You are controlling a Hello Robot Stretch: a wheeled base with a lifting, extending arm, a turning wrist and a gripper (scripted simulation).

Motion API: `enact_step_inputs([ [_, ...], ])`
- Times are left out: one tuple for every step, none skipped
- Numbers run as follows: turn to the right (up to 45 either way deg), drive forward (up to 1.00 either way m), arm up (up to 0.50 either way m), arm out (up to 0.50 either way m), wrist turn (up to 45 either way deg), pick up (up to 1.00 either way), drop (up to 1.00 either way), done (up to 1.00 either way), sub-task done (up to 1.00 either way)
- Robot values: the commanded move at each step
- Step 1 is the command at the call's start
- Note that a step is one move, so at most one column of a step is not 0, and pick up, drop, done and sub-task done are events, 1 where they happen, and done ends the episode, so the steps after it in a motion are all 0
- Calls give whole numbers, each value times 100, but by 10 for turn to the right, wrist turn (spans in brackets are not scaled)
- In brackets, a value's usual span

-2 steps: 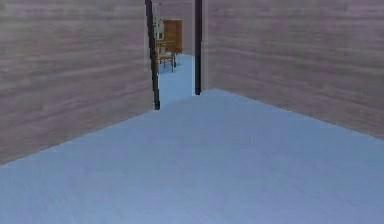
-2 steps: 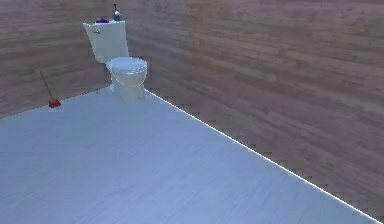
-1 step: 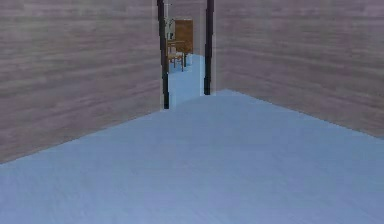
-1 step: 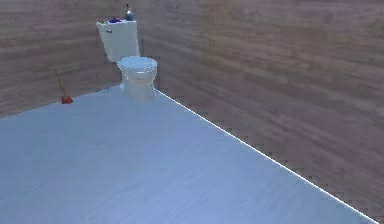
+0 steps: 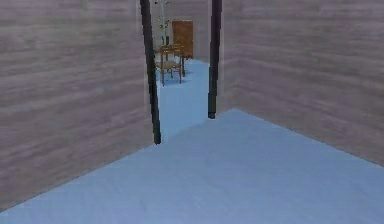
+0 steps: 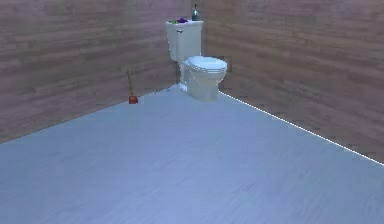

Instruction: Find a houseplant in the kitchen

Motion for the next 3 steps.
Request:
enact_step_inputs([
  [30,0,0,0,0,0,0,0,0],
  [0,100,0,0,0,0,0,0,0],
  [0,80,0,0,0,0,0,0,0],
])
